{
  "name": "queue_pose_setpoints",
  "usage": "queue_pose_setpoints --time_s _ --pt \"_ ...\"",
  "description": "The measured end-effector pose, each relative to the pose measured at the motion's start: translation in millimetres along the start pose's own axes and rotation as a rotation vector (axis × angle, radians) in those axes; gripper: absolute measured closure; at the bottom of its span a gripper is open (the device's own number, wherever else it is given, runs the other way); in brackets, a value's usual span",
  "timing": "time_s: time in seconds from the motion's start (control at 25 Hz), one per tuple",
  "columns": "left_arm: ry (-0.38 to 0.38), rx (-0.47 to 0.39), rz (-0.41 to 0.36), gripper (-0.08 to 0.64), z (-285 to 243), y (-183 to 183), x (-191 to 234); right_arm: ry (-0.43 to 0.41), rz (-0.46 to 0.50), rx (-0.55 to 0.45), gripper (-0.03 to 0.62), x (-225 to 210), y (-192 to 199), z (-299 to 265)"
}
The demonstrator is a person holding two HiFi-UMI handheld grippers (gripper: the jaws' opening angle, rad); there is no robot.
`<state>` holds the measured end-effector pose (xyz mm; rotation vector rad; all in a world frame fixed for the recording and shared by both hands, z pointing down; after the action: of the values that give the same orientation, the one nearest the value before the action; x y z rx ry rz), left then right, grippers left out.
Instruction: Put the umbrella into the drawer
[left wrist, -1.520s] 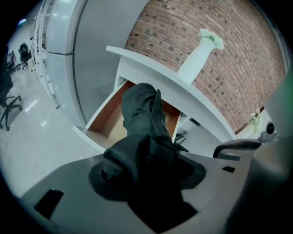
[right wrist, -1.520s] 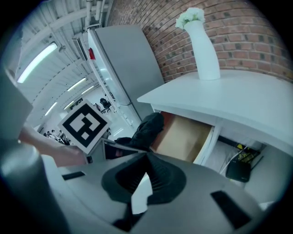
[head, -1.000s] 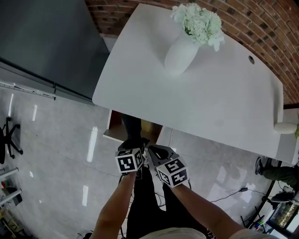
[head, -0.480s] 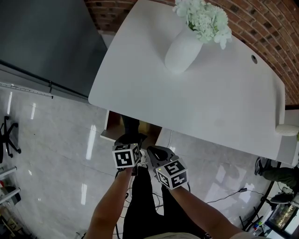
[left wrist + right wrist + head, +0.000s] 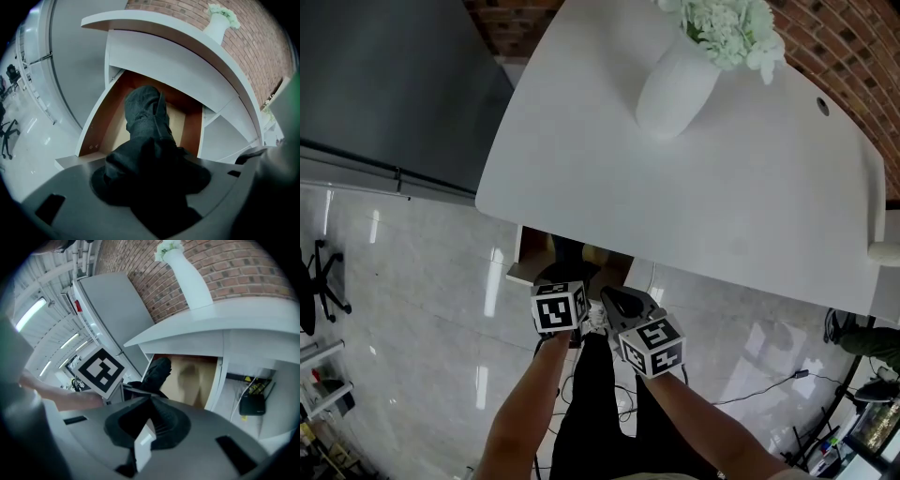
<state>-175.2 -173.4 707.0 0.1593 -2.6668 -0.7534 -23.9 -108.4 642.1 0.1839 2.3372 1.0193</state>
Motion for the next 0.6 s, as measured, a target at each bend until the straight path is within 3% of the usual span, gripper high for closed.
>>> queue_pose_setpoints --time_s 0.6 --pt "0.005 0.047 -0.013 0.304 -22 0 5 0.026 -0.038 -0.003 0.575 -7 10 -10"
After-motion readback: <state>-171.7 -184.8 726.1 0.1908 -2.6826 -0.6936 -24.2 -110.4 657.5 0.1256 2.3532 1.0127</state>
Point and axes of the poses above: the fingertips, and each gripper's own axes: z backward along the fingers, x to its left, y out of its underside, the point moved 10 cm from there along z, backward along the fingers, and after that the axes turned 9 degrees about -x, right-handed, at the moved point
